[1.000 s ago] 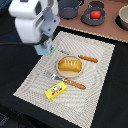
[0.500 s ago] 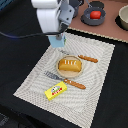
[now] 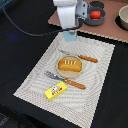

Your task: Interact with the objects in diverse but meaningful ways.

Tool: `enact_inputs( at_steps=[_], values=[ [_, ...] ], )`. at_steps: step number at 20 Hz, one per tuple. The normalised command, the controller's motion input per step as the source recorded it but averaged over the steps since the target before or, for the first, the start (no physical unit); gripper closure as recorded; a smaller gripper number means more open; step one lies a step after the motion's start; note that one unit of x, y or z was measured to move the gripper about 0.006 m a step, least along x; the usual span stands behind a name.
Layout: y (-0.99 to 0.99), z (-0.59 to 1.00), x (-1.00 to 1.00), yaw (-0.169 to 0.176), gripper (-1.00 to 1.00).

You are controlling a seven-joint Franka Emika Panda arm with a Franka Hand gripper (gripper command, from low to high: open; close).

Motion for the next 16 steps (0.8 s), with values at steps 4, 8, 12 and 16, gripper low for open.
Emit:
enact_inputs(
  at_steps=[4, 8, 12, 16],
  values=[
    [0.55, -0.13, 0.68, -0.015, 1.00],
    [0.48, -0.22, 0.45, -0.013, 1.00],
    [0.38, -0.21, 0.37, -0.026, 1.00],
    [0.23, -0.24, 0.21, -0.033, 1.00]
  ],
)
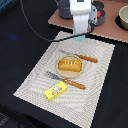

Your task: Interact with the objects in diverse but meaningful ways.

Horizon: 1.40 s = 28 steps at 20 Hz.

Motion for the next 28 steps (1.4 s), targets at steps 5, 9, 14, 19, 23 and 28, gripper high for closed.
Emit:
enact_inputs(
  at_steps=[5, 9, 14, 19, 23, 28],
  values=[
    [0.02, -0.17, 0.00, -0.010, 1.00],
    [0.00, -0.10, 0.00, 0.000, 1.00],
    [0.00, -0.04, 0.00, 0.000, 1.00],
    [0.00, 0.00, 0.00, 0.000, -1.00],
    [0.00, 0.04, 0.00, 0.000, -1.00],
    [0.07, 0.83, 0.09, 0.003, -1.00]
  ],
)
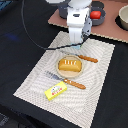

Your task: Interact with the objects in diverse but meaningful ways.

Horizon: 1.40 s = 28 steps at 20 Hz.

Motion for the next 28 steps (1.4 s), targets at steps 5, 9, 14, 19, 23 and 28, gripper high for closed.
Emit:
enact_inputs(
  at_steps=[5, 9, 14, 19, 23, 28],
  values=[
    [0.15, 1.00, 0.11, 0.003, -1.00],
    [0.14, 1.00, 0.02, 0.000, -1.00],
    [0.00, 0.17, 0.00, 0.000, -1.00],
    [0.00, 0.00, 0.00, 0.000, -1.00],
    [0.00, 0.00, 0.00, 0.000, -1.00],
    [0.01, 0.00, 0.00, 0.000, -1.00]
  ],
)
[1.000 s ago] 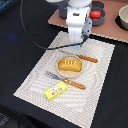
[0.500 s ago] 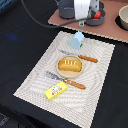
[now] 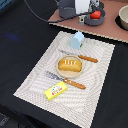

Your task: Interact with the objects in diverse but meaningful ways.

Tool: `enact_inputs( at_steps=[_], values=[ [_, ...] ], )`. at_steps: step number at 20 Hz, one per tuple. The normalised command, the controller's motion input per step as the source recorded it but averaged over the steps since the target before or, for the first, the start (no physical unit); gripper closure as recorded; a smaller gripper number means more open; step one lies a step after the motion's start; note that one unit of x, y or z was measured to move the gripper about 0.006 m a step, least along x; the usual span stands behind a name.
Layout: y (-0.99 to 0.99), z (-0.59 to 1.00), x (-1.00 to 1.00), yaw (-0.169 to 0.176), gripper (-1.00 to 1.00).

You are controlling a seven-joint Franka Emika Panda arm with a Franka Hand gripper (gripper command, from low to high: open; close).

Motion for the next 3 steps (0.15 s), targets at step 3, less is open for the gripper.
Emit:
enact_inputs(
  at_steps=[3],
  values=[
    [0.00, 0.00, 0.00, 0.000, -1.00]
  ],
)
